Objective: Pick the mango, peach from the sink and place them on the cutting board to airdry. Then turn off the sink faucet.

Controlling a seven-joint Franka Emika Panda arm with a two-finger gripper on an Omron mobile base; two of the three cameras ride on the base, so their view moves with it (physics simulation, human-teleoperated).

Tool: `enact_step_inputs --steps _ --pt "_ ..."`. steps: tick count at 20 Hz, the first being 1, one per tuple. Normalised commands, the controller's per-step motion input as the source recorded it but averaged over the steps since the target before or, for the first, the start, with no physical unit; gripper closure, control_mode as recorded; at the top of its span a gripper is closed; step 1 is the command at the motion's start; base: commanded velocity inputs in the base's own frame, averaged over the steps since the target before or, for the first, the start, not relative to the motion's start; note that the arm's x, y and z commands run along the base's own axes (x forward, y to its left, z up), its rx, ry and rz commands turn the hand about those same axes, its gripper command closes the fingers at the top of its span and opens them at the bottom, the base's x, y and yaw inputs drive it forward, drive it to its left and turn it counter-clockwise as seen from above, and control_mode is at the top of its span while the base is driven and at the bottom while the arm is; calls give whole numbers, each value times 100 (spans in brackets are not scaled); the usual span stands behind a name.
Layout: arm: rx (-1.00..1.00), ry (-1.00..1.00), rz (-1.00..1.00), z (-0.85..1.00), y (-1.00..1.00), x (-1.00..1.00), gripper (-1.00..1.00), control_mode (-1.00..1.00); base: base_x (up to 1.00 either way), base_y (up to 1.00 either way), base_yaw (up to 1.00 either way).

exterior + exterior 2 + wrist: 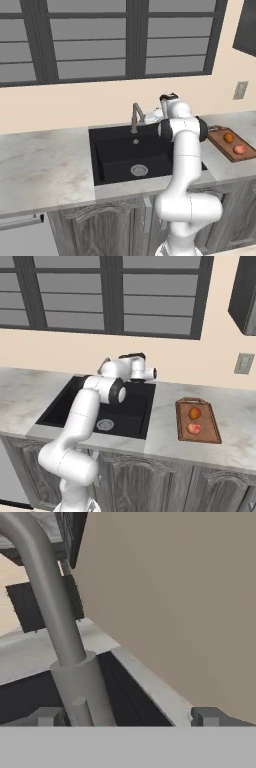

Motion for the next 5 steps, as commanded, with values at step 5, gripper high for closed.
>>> enact_step_inputs --steps 5 --pt "0 -5 7 0 100 0 -100 -100 0 0 0"
